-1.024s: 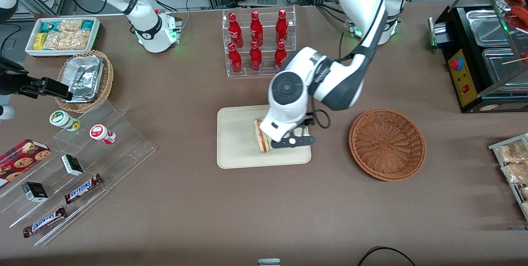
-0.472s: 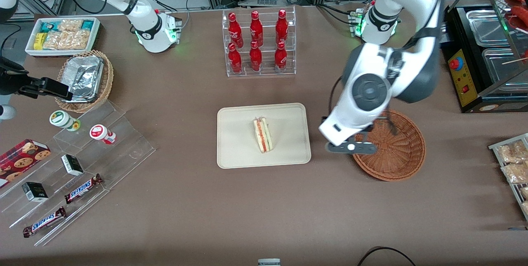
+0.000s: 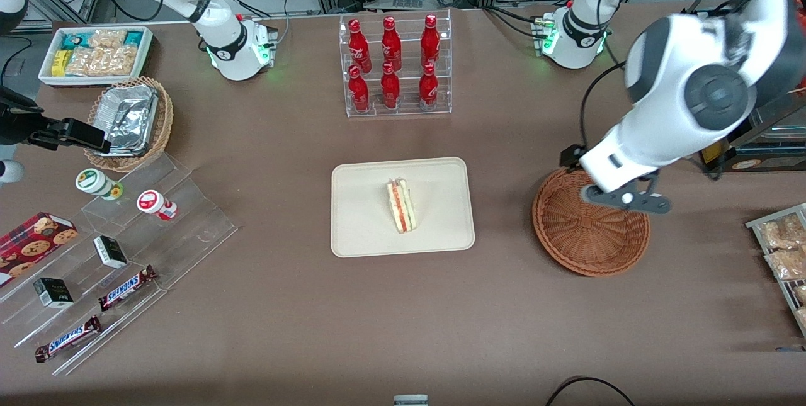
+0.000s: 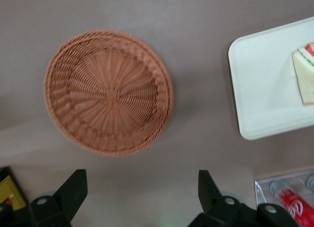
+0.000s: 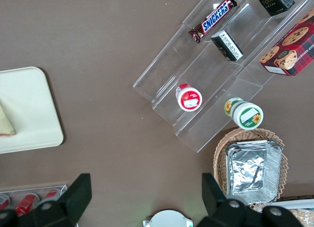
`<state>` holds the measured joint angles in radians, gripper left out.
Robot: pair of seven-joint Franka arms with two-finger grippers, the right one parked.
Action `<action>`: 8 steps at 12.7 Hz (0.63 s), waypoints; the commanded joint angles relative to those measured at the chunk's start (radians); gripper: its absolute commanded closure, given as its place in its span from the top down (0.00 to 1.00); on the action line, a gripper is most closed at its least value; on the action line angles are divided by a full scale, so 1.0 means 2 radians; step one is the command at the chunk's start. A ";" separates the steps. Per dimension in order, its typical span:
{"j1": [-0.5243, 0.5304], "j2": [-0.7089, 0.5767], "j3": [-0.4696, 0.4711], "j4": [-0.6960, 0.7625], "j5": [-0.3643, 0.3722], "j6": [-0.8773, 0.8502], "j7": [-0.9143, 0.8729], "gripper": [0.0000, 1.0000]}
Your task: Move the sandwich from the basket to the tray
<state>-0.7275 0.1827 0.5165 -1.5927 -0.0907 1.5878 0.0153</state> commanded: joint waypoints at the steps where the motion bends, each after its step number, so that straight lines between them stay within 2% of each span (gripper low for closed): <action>1: -0.011 -0.040 0.002 -0.017 0.041 -0.031 0.004 1.00; 7: -0.007 -0.068 -0.001 -0.017 0.045 -0.048 0.005 1.00; 8: 0.017 -0.068 -0.009 -0.017 0.044 -0.048 0.005 1.00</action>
<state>-0.7267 0.0799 0.5153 -1.5957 -0.0190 1.4955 0.0167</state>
